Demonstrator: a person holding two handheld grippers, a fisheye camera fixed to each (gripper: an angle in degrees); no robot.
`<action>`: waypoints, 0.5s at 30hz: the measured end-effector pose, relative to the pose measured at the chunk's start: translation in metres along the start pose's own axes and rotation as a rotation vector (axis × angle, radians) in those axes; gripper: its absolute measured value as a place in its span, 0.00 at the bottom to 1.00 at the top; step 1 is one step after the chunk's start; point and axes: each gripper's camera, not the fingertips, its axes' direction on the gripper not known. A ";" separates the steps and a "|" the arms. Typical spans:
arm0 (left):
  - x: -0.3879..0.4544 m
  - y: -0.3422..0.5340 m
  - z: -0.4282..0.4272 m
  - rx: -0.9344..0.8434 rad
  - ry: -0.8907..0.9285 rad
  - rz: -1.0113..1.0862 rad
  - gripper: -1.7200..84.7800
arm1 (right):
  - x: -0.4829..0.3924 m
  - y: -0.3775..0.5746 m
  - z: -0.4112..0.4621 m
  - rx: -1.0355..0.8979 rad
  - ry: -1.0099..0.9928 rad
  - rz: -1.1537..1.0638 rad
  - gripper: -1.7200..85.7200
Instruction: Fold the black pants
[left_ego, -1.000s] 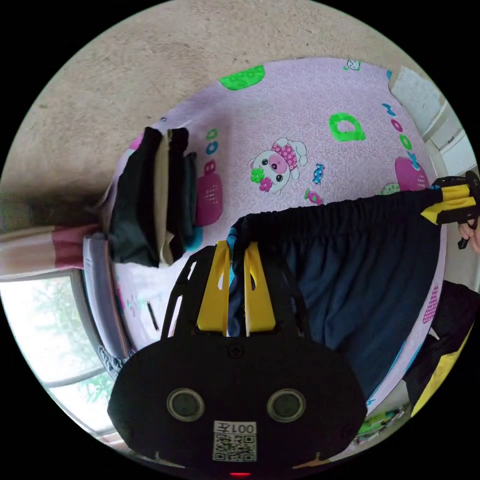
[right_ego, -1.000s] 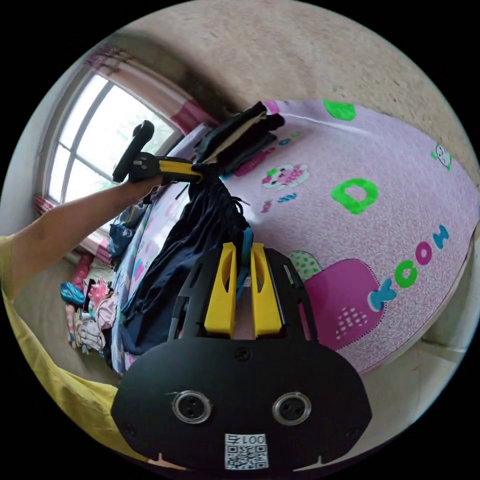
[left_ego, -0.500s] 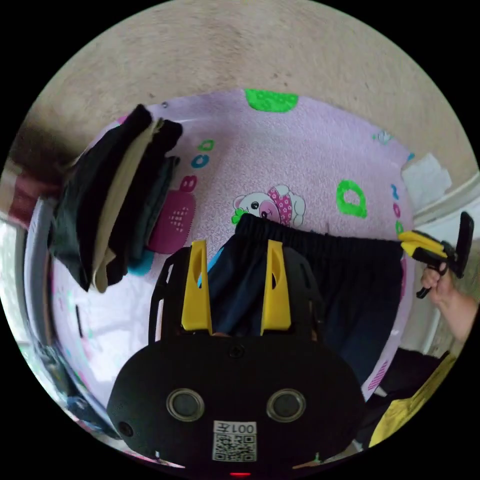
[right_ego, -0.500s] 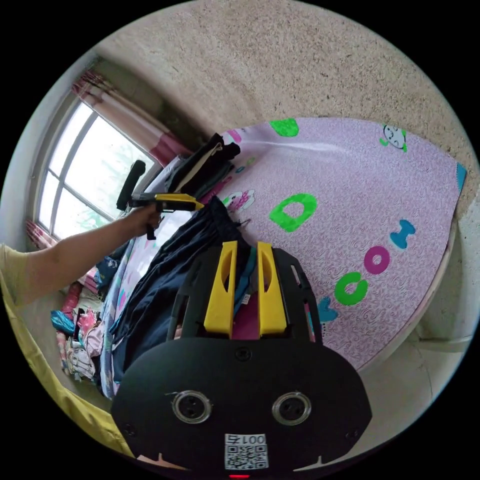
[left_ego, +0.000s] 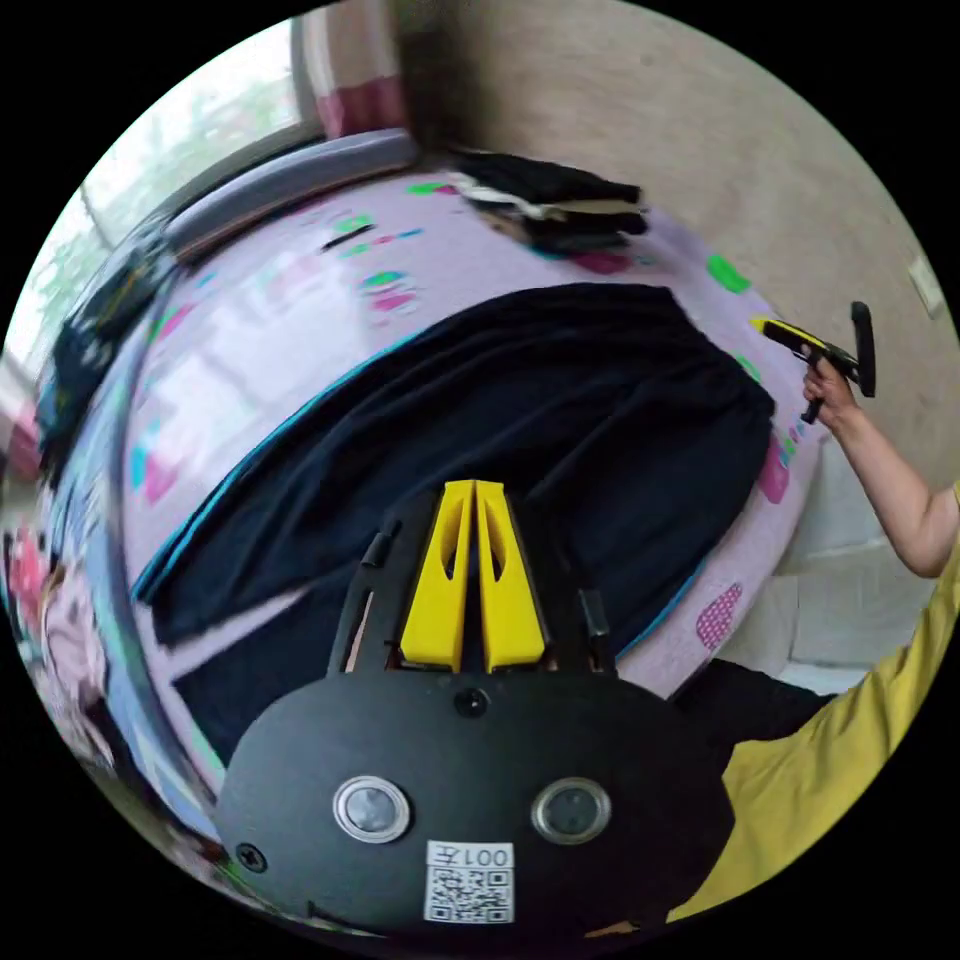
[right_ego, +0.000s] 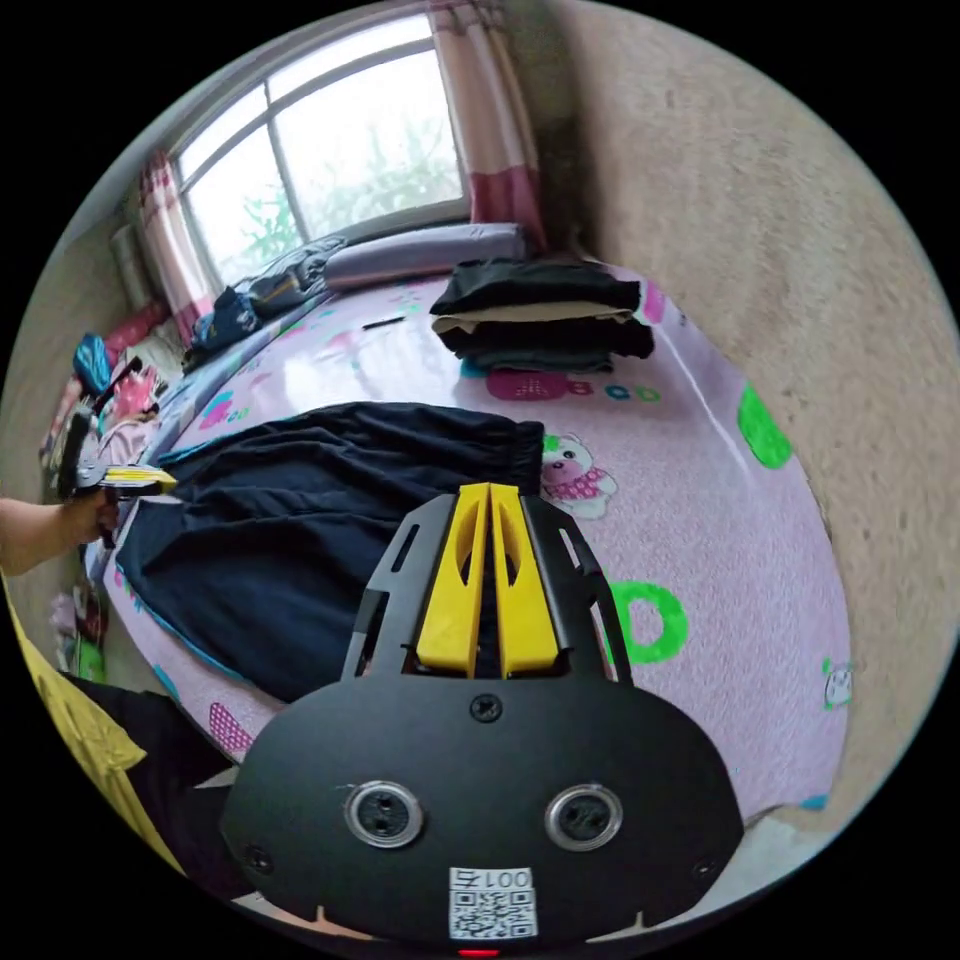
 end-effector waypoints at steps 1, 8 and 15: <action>-0.023 0.014 -0.014 -0.016 -0.075 -0.071 0.00 | -0.002 -0.009 0.003 -0.005 -0.004 -0.015 0.02; -0.159 0.045 -0.056 -0.078 -0.294 -0.325 0.00 | -0.028 -0.108 0.062 -0.138 0.034 -0.140 0.02; -0.245 0.023 -0.009 -0.209 -0.346 -0.329 0.00 | -0.045 -0.166 0.089 -0.167 0.012 -0.006 0.02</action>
